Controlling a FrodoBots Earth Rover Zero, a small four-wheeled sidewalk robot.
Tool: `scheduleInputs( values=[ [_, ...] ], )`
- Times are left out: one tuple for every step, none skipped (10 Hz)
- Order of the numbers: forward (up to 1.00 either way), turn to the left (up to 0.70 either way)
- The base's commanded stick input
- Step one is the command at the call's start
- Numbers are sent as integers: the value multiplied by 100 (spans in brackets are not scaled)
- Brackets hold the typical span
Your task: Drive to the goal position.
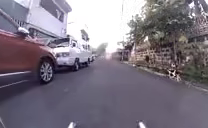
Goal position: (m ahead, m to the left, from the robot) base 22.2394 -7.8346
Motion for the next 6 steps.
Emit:
scheduleInputs(
  values=[
    [70,0],
    [70,0],
    [70,12],
    [70,26],
    [70,12],
    [70,5]
  ],
)
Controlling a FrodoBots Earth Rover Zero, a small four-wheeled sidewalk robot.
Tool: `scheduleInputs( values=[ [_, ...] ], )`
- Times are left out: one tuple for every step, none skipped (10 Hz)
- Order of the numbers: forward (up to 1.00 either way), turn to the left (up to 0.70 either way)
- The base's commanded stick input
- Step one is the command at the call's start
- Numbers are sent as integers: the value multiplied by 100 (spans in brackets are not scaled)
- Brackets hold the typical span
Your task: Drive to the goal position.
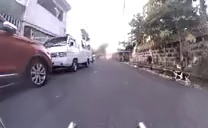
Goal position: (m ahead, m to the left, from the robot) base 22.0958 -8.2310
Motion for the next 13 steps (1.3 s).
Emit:
scheduleInputs(
  values=[
    [70,0],
    [70,0],
    [70,0],
    [70,0],
    [70,24],
    [70,28],
    [70,6],
    [70,-1],
    [70,0],
    [70,0],
    [70,0],
    [70,0],
    [70,0]
  ],
)
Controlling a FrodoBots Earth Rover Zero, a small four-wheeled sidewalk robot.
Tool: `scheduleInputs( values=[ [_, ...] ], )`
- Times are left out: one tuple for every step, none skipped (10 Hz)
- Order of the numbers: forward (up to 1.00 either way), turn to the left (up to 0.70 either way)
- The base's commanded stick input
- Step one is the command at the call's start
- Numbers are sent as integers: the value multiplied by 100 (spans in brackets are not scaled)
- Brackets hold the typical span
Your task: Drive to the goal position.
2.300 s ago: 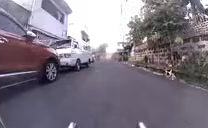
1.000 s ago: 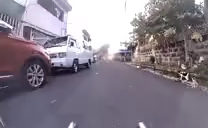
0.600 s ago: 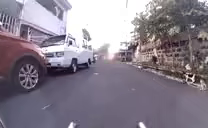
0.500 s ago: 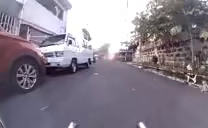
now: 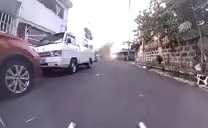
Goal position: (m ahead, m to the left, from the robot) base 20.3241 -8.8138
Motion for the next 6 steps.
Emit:
scheduleInputs(
  values=[
    [70,0],
    [70,0],
    [70,0],
    [70,0],
    [70,0],
    [70,0]
  ],
)
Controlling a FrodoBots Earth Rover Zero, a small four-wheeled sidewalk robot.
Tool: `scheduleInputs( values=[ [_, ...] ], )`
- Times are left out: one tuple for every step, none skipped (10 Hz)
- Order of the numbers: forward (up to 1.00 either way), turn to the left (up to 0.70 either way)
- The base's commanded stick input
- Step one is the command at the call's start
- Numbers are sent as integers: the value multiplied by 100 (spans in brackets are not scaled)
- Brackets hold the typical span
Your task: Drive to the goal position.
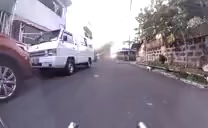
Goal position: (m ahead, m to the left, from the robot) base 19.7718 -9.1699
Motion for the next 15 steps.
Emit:
scheduleInputs(
  values=[
    [70,0],
    [70,0],
    [70,0],
    [70,0],
    [70,0],
    [70,0],
    [70,0],
    [70,0],
    [70,0],
    [70,0],
    [70,0],
    [70,0],
    [70,0],
    [70,0],
    [70,0]
  ],
)
